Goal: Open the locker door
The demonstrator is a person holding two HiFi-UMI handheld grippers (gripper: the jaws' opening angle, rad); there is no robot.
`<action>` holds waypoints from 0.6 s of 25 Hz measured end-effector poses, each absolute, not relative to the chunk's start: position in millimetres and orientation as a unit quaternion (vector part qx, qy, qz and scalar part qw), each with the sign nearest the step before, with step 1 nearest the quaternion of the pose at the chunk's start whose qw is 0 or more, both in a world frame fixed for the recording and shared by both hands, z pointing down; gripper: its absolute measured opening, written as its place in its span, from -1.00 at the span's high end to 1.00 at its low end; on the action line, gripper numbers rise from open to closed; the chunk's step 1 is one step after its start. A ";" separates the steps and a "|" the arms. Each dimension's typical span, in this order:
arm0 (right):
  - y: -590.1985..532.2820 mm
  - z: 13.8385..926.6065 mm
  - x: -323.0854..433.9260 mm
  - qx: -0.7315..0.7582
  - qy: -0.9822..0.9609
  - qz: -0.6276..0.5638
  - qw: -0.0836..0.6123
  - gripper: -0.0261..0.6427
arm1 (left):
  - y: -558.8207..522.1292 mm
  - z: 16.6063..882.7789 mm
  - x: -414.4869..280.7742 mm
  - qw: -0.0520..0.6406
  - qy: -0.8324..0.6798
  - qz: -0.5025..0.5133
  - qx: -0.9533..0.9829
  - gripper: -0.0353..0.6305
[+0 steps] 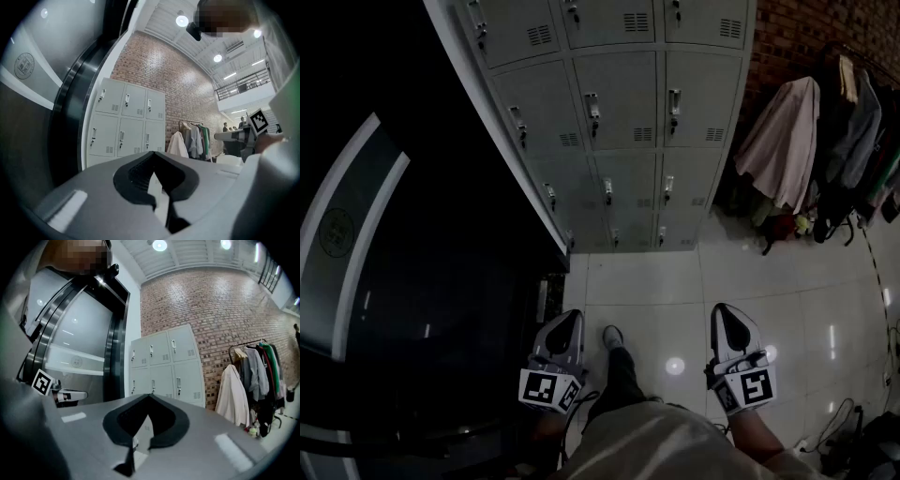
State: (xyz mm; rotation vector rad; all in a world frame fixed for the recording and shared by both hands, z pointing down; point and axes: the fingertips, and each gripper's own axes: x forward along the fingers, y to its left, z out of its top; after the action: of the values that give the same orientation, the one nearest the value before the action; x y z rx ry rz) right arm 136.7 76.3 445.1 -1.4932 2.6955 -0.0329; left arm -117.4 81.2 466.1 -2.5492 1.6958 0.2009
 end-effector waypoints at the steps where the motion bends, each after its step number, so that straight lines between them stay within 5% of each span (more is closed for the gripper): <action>1: 60.6 447.6 130.9 -0.485 0.874 -0.008 0.026 0.92 | 64.3 467.8 -123.8 0.038 0.553 0.068 -0.830 0.81; 7: -49.0 448.5 89.0 -0.497 0.865 0.009 0.072 0.92 | -41.5 477.2 -169.1 0.050 0.551 0.074 -0.830 0.81; 15: -188.0 488.5 18.6 -0.500 0.866 0.005 0.023 0.92 | -178.3 495.2 -235.4 0.070 0.543 0.064 -0.834 0.81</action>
State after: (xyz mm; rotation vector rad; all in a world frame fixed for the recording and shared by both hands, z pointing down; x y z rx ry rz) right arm 18.6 -188.0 488.5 -1.5473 2.6811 0.0145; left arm -235.4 -178.3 495.2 -2.5093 1.6347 0.1924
